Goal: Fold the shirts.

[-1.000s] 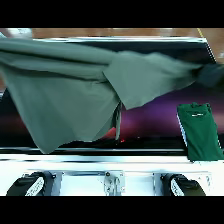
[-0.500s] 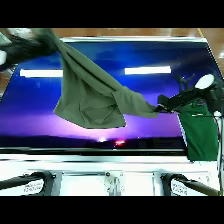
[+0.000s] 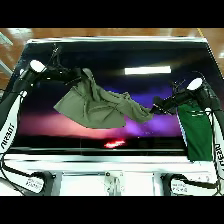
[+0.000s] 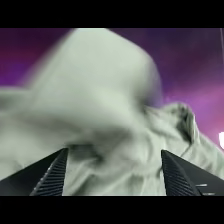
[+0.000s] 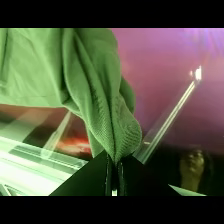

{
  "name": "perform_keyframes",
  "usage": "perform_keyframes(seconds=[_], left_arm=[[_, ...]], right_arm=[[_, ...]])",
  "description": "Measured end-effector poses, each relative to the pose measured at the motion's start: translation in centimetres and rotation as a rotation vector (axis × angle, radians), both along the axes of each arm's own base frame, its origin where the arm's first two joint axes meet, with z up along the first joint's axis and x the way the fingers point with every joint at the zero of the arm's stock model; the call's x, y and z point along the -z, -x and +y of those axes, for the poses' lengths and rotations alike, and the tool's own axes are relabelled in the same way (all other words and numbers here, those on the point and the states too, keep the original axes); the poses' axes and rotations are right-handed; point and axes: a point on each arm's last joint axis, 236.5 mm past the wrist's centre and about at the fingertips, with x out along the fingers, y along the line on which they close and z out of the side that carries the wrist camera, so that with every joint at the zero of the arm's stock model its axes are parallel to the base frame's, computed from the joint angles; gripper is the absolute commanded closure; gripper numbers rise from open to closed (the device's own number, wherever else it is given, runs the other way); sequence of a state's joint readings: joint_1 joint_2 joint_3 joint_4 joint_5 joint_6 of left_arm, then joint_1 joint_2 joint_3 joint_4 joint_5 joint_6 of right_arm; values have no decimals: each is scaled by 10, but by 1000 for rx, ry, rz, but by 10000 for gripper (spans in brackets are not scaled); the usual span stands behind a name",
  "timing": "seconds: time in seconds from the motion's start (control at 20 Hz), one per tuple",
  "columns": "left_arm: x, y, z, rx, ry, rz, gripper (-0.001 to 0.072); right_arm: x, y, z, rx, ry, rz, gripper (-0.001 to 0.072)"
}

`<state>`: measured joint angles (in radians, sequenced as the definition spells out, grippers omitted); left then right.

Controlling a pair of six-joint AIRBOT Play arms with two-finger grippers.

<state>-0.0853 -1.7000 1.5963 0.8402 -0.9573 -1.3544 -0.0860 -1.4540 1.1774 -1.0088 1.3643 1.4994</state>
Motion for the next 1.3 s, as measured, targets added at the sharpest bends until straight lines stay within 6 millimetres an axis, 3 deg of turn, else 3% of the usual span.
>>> perform_keyframes(seconds=[0.1,0.15,0.25,0.3,0.4,0.55,0.7,0.9,1.15,1.2,1.25,1.3], left_arm=[[-1,11,23,1,8,79,122],[0,23,39,3,-4,137,122],[7,51,71,-3,-40,255,99],[15,71,86,-8,-62,328,34],[31,113,94,-9,-64,449,-8],[68,169,78,-31,-12,578,-9],[102,202,41,-53,82,643,-9],[132,212,-1,-92,160,669,-9],[154,207,-32,-137,237,690,19],[155,201,-35,-154,256,687,267],[158,194,-35,-173,254,665,564],[160,186,-33,-193,249,645,665]], right_arm=[[0,2,0,-4,-3,8,645],[0,2,1,-6,-6,11,645],[0,4,2,-11,-8,15,645],[0,4,2,-14,-8,14,645],[0,4,2,-17,-8,12,645],[1,3,1,-19,-7,6,645],[1,-1,1,-12,-4,-10,645],[1,-5,0,-5,0,-25,645],[2,-8,-1,-10,4,-45,645],[2,-9,-1,-11,4,-47,645],[2,-9,-1,-12,4,-47,645],[2,-9,-1,-15,4,-49,645]])
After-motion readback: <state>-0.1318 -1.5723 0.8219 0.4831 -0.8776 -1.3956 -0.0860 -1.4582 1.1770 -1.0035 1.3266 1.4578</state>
